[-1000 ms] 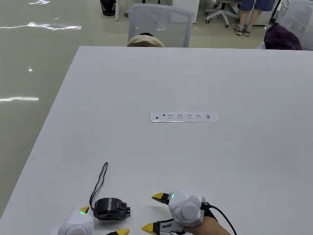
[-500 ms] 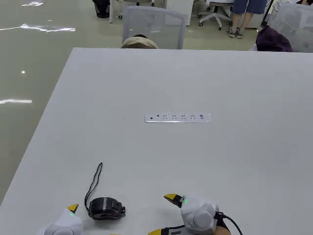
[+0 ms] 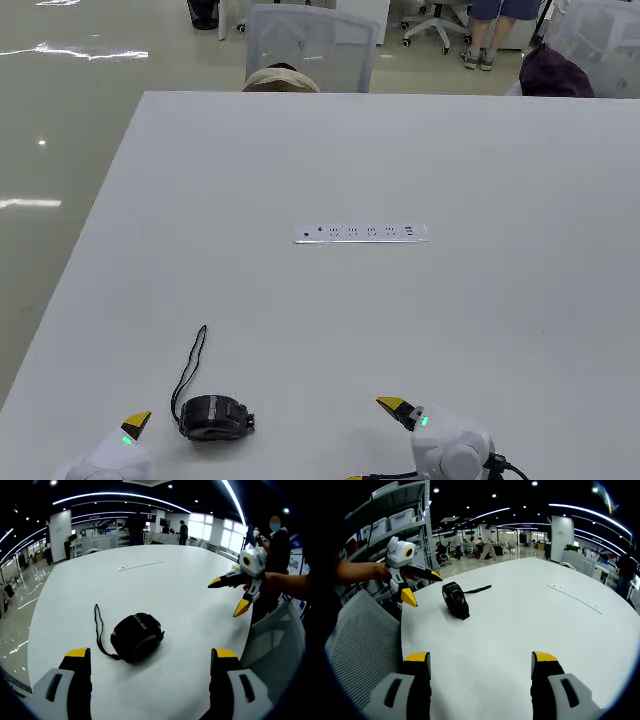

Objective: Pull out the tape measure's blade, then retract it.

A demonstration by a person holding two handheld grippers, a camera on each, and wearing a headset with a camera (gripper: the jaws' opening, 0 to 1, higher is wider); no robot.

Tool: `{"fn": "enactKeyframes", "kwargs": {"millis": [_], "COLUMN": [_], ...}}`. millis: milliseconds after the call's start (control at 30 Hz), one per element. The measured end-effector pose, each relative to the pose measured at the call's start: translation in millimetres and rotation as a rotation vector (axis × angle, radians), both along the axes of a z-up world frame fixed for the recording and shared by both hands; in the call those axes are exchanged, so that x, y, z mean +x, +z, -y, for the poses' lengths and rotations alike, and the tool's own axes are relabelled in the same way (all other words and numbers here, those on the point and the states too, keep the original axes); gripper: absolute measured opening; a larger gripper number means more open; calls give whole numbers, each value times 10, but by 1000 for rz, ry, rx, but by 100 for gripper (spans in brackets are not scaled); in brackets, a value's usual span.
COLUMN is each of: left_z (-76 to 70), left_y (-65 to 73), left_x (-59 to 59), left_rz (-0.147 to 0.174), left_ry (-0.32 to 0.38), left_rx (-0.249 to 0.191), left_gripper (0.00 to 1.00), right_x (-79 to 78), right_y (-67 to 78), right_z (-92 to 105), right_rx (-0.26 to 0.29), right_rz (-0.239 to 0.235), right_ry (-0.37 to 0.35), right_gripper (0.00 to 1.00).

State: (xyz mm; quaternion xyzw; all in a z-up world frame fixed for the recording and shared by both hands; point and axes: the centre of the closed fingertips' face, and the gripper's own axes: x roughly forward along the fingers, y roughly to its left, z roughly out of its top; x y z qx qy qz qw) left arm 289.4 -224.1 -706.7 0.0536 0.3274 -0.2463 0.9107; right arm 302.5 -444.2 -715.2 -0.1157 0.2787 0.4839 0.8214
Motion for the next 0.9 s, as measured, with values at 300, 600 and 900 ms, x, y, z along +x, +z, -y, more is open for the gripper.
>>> {"fn": "enactKeyframes", "kwargs": {"millis": [300,600,900], "left_z": [-58,-91,-128], "left_y": [45,88,128], "left_x": [-75,-107,-144], "left_rz": [2,26,55], "left_ry": [-8,-9,-13], "left_rx": [-8,-14,-17], "left_gripper": [99,99,99], "right_x": [-86,-123,-115], "right_y": [50,95,167], "right_z": [302,503,626], "right_rx": [-3,5,-2], "right_rz": [-5,7,19], "right_ry": [-74,-117,-141], "right_gripper": [89,91,91]}}
